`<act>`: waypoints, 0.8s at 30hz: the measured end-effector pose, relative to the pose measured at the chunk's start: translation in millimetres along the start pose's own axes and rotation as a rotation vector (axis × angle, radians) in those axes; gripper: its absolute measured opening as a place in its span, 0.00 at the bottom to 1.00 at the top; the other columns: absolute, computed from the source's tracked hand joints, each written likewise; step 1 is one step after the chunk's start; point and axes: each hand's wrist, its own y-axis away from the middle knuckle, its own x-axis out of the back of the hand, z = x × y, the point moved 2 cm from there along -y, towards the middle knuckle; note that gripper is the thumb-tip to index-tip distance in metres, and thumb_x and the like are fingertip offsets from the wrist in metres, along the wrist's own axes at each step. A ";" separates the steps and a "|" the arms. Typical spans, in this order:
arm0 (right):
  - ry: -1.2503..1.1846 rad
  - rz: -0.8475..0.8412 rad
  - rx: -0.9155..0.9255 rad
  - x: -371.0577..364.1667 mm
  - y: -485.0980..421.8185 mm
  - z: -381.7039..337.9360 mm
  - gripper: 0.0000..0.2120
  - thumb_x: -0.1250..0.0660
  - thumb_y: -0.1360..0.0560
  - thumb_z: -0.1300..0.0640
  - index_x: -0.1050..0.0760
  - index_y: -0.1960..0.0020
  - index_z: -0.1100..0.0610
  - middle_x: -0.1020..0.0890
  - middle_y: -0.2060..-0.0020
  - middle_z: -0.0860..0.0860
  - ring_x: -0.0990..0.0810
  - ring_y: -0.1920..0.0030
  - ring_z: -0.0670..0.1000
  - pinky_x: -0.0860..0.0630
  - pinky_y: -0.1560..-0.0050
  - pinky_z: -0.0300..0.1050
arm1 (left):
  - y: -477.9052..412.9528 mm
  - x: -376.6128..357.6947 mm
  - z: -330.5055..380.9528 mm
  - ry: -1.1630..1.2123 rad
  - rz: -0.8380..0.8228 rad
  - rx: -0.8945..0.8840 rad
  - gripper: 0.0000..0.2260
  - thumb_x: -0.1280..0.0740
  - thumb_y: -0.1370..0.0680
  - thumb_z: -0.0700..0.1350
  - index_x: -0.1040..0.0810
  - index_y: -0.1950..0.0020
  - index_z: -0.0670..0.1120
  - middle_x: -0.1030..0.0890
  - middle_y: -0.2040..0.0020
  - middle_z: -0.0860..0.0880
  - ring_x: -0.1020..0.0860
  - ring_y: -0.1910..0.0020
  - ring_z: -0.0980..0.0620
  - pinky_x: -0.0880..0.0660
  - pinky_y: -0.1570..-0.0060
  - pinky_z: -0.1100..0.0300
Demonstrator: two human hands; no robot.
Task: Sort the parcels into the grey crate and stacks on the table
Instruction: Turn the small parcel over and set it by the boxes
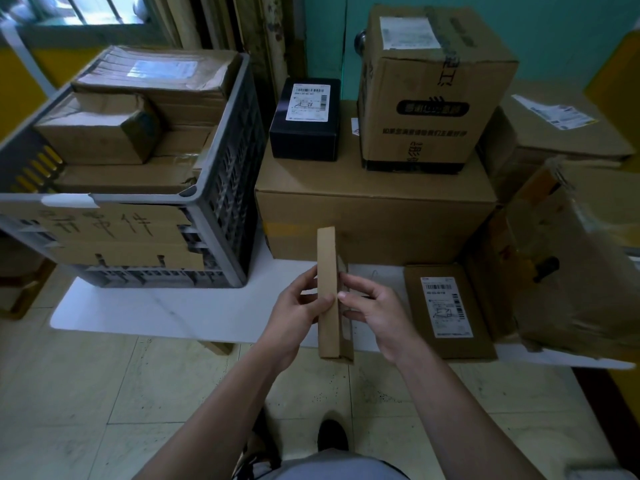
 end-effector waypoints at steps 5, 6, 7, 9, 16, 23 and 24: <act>-0.053 0.010 -0.027 1.3 2.4 -0.3 0.11 0.31 0.23 0.61 0.21 0.41 0.56 0.16 0.46 0.49 0.17 0.45 0.51 0.20 0.50 0.47 | -1.7 0.4 2.2 0.014 0.021 -0.016 0.19 0.32 0.20 0.39 0.24 0.30 0.52 0.19 0.41 0.48 0.17 0.46 0.51 0.20 0.49 0.58; -0.060 0.008 -0.026 1.6 2.8 -0.9 0.11 0.31 0.23 0.61 0.21 0.41 0.55 0.15 0.47 0.49 0.17 0.45 0.51 0.20 0.49 0.48 | -2.4 0.5 2.0 0.019 0.028 -0.015 0.19 0.32 0.20 0.40 0.24 0.31 0.52 0.19 0.41 0.48 0.17 0.46 0.51 0.20 0.48 0.57; -0.068 0.005 -0.025 1.9 3.3 -1.7 0.12 0.31 0.23 0.61 0.21 0.40 0.55 0.15 0.47 0.48 0.17 0.45 0.50 0.20 0.48 0.49 | -2.8 0.5 1.8 0.020 0.033 -0.013 0.18 0.32 0.20 0.40 0.24 0.31 0.52 0.19 0.42 0.48 0.17 0.46 0.51 0.20 0.47 0.55; -0.084 0.002 -0.023 2.3 4.1 -3.4 0.14 0.31 0.23 0.61 0.22 0.38 0.53 0.15 0.47 0.47 0.17 0.45 0.49 0.20 0.48 0.49 | -3.8 1.1 1.7 0.026 0.040 -0.010 0.19 0.31 0.21 0.42 0.24 0.31 0.52 0.19 0.42 0.46 0.17 0.46 0.51 0.20 0.44 0.53; -0.069 -0.045 -0.024 1.7 7.1 -7.5 0.14 0.35 0.22 0.62 0.21 0.38 0.52 0.14 0.47 0.51 0.17 0.45 0.51 0.21 0.48 0.49 | -8.2 1.9 0.4 0.041 0.039 0.009 0.19 0.30 0.21 0.44 0.24 0.30 0.51 0.21 0.47 0.44 0.17 0.45 0.49 0.20 0.45 0.55; -0.013 -0.073 0.013 -0.6 6.1 -8.3 0.19 0.35 0.22 0.63 0.23 0.35 0.47 0.14 0.50 0.51 0.16 0.47 0.51 0.21 0.47 0.48 | -7.4 0.0 -2.3 0.016 0.059 0.025 0.12 0.32 0.20 0.48 0.24 0.39 0.47 0.19 0.41 0.50 0.19 0.41 0.50 0.21 0.43 0.50; -0.024 -0.068 0.015 -1.2 6.4 -8.9 0.17 0.35 0.21 0.62 0.22 0.37 0.46 0.14 0.49 0.53 0.16 0.47 0.51 0.21 0.50 0.46 | -7.3 0.3 -1.6 0.004 0.066 0.024 0.11 0.33 0.20 0.50 0.24 0.41 0.46 0.19 0.43 0.49 0.19 0.43 0.50 0.21 0.44 0.50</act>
